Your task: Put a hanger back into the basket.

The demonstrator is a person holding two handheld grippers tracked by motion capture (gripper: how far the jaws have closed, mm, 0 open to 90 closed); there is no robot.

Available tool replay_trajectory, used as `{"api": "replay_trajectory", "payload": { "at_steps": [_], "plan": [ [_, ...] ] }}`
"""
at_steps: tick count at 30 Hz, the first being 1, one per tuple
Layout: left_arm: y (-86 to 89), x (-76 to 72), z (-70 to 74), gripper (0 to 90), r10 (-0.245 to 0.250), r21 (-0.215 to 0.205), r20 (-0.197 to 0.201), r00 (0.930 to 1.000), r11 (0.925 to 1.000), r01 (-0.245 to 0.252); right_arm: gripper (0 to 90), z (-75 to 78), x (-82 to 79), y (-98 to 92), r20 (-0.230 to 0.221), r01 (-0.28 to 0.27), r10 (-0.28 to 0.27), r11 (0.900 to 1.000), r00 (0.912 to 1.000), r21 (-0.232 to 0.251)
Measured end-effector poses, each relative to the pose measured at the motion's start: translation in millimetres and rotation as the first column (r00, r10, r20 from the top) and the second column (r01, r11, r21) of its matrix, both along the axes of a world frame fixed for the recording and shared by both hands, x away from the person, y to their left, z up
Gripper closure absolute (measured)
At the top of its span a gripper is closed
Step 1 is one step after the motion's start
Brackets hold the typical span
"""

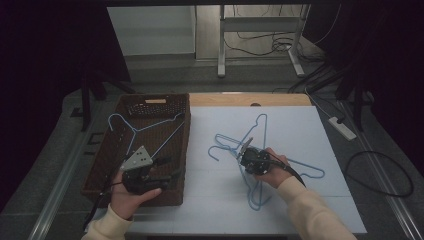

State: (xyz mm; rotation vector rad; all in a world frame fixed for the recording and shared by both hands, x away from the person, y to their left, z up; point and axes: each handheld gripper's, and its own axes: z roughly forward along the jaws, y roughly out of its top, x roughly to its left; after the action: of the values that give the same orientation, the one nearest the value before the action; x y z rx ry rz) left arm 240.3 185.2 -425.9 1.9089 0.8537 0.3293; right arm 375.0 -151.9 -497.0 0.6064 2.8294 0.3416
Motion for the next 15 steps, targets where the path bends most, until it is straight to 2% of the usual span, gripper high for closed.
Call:
{"api": "replay_trajectory", "payload": {
  "at_steps": [1, 2, 3, 7, 8, 9, 10, 12, 13, 15],
  "plan": [
    [0.0, 0.2, -0.1, 38.0, 0.000, 0.001, 0.000, 1.0000, 1.0000, 0.000, 90.0, 0.1, 7.4, -2.8, 0.023, 0.036, -0.036, 0.999, 0.9991, 0.007],
    [-0.1, 0.3, -0.3, 38.0, 0.000, 0.002, -0.001, 1.0000, 1.0000, 0.000, 90.0, 0.1, 7.4, -2.8, 0.023, 0.036, -0.036, 0.999, 0.9991, 0.007],
    [-0.4, 0.5, -0.6, 38.0, 0.000, 0.004, -0.001, 1.0000, 1.0000, 0.000, 90.0, -1.0, 13.8, -6.1, 0.030, 0.068, -0.068, 0.998, 0.9972, 0.018],
    [-0.7, 0.7, -0.9, 38.0, -0.002, 0.006, -0.002, 1.0000, 1.0000, 0.002, 90.0, -1.0, 19.4, -11.0, 0.044, 0.100, -0.102, 0.994, 0.9939, 0.039],
    [-0.7, 0.7, -0.9, 38.0, -0.002, 0.005, -0.002, 1.0000, 1.0000, 0.002, 90.0, 1.2, 20.9, -14.8, 0.057, 0.112, -0.115, 0.992, 0.9917, 0.052],
    [-0.6, 0.7, -0.9, 38.0, -0.002, 0.005, -0.001, 1.0000, 1.0000, 0.002, 90.0, 3.4, 21.0, -17.4, 0.052, 0.116, -0.120, 0.991, 0.9914, 0.072],
    [-0.2, 0.5, -0.6, 38.0, 0.000, 0.004, -0.001, 1.0000, 1.0000, 0.000, 90.0, 11.6, 20.0, -27.6, 0.063, 0.137, -0.145, 0.985, 0.9875, 0.109],
    [0.3, 0.2, -0.2, 38.0, 0.000, 0.003, 0.000, 1.0000, 1.0000, 0.000, 90.0, 15.9, 19.3, -34.8, 0.076, 0.147, -0.156, 0.982, 0.9848, 0.117],
    [0.5, 0.0, -0.1, 38.0, 0.000, 0.003, 0.002, 1.0000, 1.0000, 0.000, 90.0, 22.1, 18.6, -53.5, 0.092, 0.180, -0.193, 0.975, 0.9769, 0.130],
    [1.0, -0.2, 0.4, 38.0, 0.001, 0.001, 0.002, 1.0000, 1.0000, -0.001, 90.0, 24.7, 18.7, -73.0, 0.085, 0.229, -0.242, 0.964, 0.9665, 0.136]
  ]
}}
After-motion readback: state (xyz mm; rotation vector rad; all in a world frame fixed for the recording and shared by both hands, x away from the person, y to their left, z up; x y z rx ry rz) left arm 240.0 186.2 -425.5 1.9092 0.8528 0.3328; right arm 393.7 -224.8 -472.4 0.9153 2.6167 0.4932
